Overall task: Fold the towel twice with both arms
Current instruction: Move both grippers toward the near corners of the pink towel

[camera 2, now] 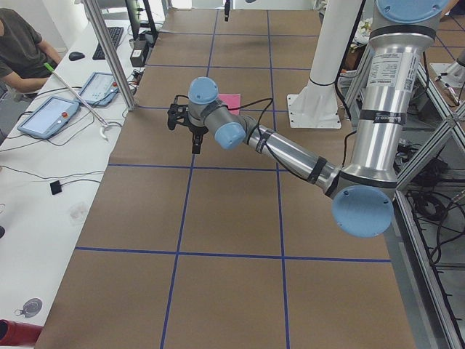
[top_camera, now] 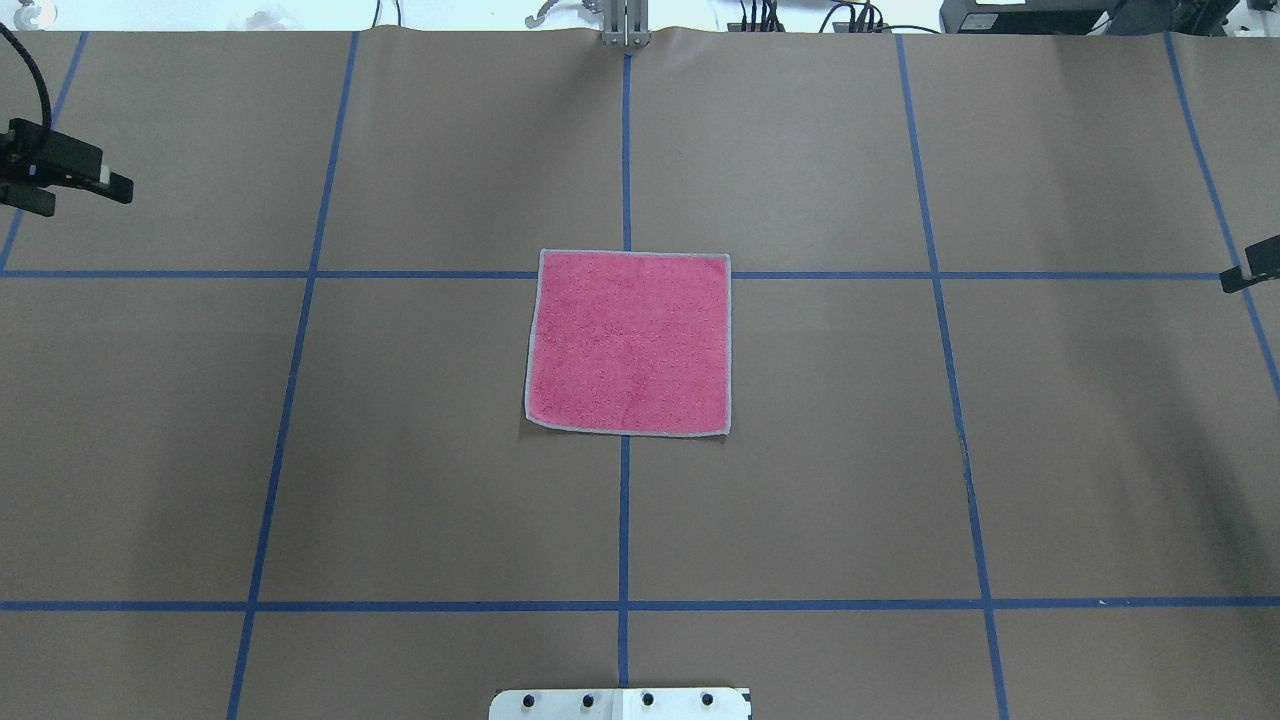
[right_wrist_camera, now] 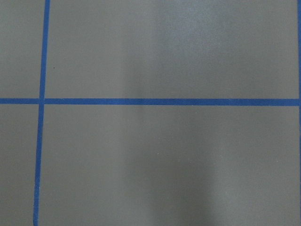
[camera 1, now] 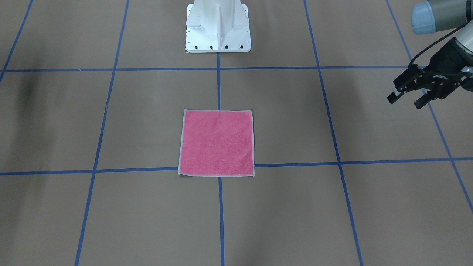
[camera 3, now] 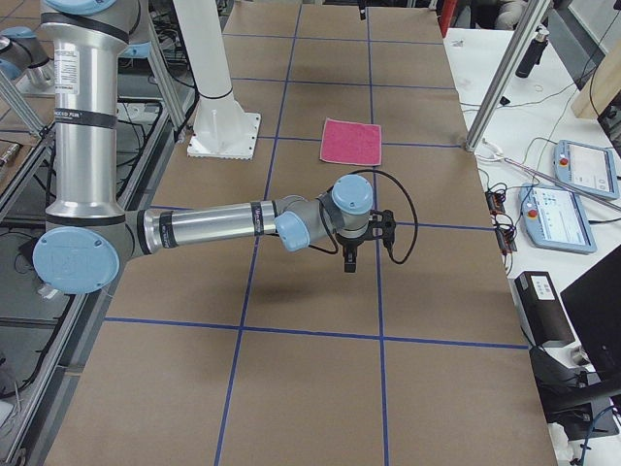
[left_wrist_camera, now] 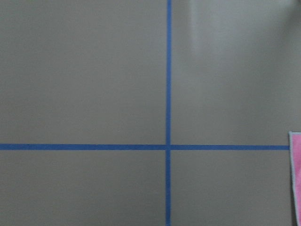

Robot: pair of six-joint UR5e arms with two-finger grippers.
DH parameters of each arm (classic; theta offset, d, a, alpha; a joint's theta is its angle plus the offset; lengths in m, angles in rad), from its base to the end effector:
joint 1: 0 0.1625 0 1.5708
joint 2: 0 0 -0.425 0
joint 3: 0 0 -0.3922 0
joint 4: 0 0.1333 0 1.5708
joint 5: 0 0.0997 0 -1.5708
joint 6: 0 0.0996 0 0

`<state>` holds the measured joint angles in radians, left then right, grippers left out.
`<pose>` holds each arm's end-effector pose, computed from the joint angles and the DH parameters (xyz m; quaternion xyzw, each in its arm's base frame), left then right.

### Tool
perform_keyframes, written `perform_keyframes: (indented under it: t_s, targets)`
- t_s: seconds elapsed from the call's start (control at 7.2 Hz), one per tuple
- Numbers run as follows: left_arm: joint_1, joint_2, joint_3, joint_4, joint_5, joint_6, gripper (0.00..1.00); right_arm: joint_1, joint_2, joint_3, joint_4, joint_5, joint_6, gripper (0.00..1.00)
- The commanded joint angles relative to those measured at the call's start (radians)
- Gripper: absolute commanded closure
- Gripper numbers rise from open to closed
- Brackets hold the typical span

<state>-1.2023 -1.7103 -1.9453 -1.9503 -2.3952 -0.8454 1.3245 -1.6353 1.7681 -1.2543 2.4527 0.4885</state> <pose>0.1297 -0.5028 0.3552 0.1191 0.5226 -0.0270 0.8438 -0.0620 -0.4780 0.5484 0.0386 -0.4607 0.0121 0.8867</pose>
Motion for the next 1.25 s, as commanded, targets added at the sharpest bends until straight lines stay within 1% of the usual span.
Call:
perform_keyframes:
  t_s: [0.0,0.14,0.42,0.56,0.97,1.11]
  targets:
    - [-0.005,0.005,-0.075,-0.004,-0.004,0.012,0.0,-0.005,0.003,0.001,0.006,-0.003,0.005,0.0]
    - [-0.01,0.008,-0.101,-0.004,0.001,0.014,0.0,-0.005,0.003,0.004,0.006,0.002,0.005,0.0]
    - [-0.01,0.008,-0.104,-0.004,0.002,0.008,0.0,-0.007,0.005,0.004,0.006,0.0,0.007,0.0]
    - [-0.008,-0.005,-0.116,-0.002,0.004,-0.001,0.0,-0.016,0.026,0.004,0.006,0.003,0.03,0.0]
    - [-0.002,-0.017,-0.109,0.001,-0.001,-0.003,0.0,-0.085,0.112,0.008,0.006,0.0,0.203,0.0]
    - [0.001,-0.02,-0.098,0.005,-0.009,-0.007,0.0,-0.143,0.138,0.039,0.007,-0.004,0.316,0.0]
